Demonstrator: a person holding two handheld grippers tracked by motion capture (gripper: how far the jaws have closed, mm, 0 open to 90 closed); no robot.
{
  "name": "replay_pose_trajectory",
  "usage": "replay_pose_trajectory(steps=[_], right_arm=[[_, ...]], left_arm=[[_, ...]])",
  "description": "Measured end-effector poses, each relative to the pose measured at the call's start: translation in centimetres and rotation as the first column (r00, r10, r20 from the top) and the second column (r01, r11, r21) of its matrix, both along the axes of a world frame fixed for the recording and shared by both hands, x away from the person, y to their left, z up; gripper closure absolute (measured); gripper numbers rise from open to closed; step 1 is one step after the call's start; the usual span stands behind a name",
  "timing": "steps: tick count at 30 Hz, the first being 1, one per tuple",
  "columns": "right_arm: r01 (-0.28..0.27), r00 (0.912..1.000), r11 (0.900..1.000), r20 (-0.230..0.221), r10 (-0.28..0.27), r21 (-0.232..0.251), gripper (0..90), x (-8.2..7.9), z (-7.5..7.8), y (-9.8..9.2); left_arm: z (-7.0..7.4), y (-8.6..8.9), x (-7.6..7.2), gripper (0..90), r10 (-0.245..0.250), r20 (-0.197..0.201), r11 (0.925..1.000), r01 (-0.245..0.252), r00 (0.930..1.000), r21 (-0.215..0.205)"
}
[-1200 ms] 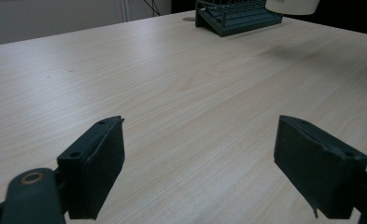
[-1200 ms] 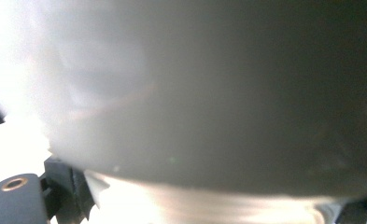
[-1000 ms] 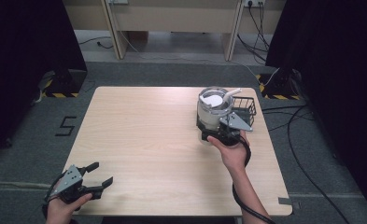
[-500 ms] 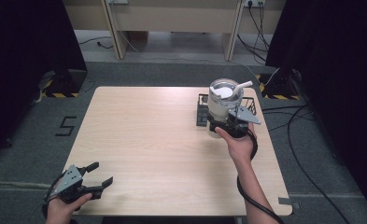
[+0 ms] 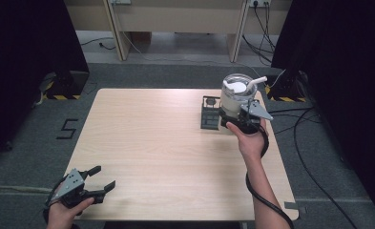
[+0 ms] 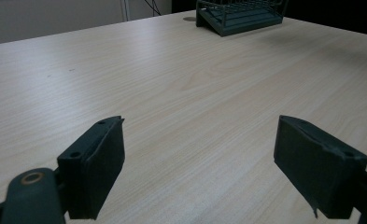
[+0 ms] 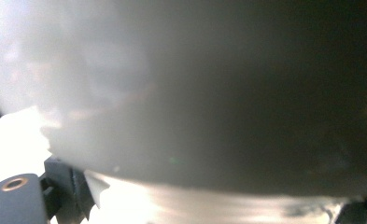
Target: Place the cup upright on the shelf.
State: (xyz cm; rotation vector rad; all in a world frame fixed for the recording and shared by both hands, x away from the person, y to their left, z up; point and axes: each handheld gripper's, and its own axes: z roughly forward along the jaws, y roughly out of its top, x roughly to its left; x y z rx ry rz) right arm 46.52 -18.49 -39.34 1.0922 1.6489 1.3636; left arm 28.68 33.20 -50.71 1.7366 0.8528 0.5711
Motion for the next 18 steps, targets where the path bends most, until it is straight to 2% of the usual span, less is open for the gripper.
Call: replay_pose_trajectory(steps=[18], right_arm=[[0.066, 0.9976, 0.998, 0.022, -0.066, 0.000, 11.6, 2.3, 2.0, -1.4]], left_arm=[[-0.1, 0.0, 0.0, 15.9, 0.001, -0.004, 1.0000, -0.001, 1.0000, -0.002]])
